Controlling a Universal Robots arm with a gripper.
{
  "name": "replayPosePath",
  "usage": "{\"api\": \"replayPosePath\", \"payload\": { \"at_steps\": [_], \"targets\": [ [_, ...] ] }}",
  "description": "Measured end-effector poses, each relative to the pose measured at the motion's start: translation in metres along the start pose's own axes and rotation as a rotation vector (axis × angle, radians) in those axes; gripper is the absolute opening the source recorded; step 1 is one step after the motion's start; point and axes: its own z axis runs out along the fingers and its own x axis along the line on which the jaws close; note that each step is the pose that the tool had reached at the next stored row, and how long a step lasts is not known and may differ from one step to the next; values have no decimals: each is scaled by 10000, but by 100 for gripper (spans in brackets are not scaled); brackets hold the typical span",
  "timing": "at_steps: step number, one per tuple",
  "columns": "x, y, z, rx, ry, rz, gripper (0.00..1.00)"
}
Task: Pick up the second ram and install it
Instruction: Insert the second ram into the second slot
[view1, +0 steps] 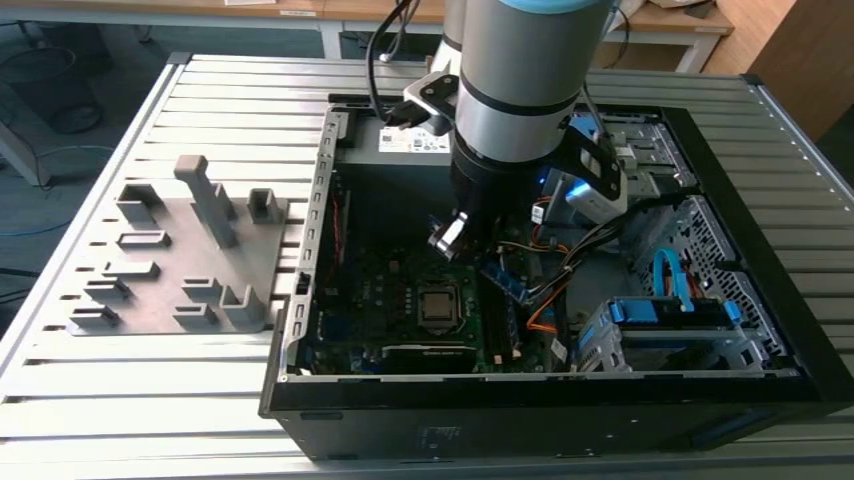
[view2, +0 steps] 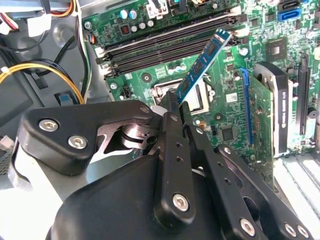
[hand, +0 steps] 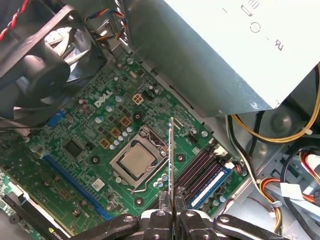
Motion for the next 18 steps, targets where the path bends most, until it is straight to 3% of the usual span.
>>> {"api": "replayPosePath", "payload": {
  "at_steps": [18],
  "targets": [
    [0, 0, 1, 40, -7, 494, 14]
  ]
}}
